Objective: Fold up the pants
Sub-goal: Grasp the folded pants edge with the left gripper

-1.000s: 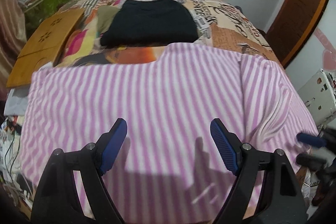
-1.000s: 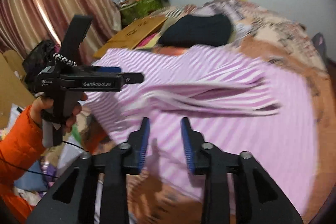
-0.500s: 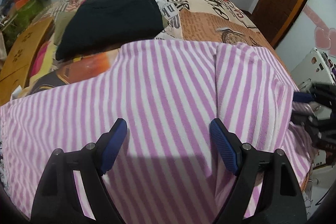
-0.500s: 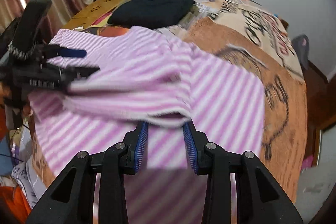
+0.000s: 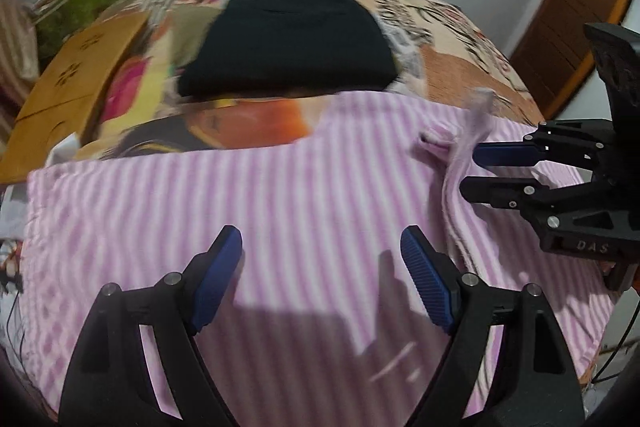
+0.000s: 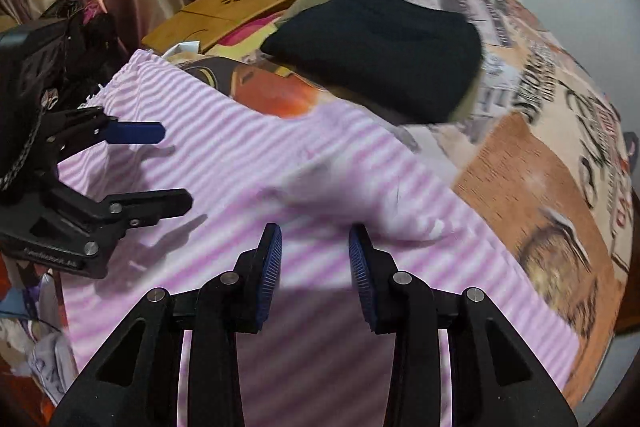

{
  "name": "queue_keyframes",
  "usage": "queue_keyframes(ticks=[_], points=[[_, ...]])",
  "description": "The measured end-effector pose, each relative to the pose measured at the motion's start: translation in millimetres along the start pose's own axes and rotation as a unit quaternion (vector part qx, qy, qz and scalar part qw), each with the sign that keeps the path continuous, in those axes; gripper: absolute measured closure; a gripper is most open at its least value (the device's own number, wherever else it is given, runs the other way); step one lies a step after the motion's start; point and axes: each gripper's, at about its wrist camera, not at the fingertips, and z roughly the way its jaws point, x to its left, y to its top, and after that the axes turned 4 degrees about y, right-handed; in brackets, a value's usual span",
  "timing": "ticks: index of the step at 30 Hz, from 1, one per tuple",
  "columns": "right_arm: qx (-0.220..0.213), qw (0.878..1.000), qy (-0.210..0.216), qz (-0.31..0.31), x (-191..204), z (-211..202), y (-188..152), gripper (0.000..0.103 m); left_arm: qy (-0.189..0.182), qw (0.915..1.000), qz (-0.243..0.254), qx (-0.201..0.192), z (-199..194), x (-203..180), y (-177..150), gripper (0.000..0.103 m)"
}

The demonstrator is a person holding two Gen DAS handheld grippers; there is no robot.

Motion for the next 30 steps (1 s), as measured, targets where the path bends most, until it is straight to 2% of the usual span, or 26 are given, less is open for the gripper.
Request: queue_keyframes(ticks=[3,8,10,14,18,20,24,27,30], points=[[-0.005,1.0,0.007,0.002,1,-3,4,0.071,0.012,0.9998,-0.019,0.001,-4,18,-3,0.021],[-0.04,0.998,0.008,0.042,-7,-42,-12,0.071,-0.008,0.9996,-0.026,-0.003,-19,17,-10,0.021],[-0.056,0.997,-0.013,0.054,-10,-67,-30,0.07,-0.025,0.9995,-0.017,-0.005,-27,6,-15,0.021],[-0.075,0.991,-0.063,0.087,-12,-107,-67,0.061,-0.041,0.9991,0.008,-0.009,-29,-18,-15,0.021],[-0.1,0.984,-0.098,0.109,-7,-134,-108,0.057,-0.035,0.9993,0.004,-0.01,-13,-26,11,0.023],[-0.1,0.982,-0.106,0.123,-7,-139,-128,0.057,-0.024,0.9995,0.013,-0.017,-5,-28,27,0.033],[-0.096,0.976,-0.109,0.165,-15,-136,-160,0.057,-0.022,0.9973,0.069,0.007,23,-38,47,0.042],[-0.098,0.969,-0.097,0.205,-27,-131,-173,0.057,-0.061,0.9934,0.093,0.027,41,-43,49,0.045],[-0.105,0.963,-0.093,0.231,-36,-128,-182,0.057,-0.091,0.9904,0.102,0.017,46,-49,49,0.047]])
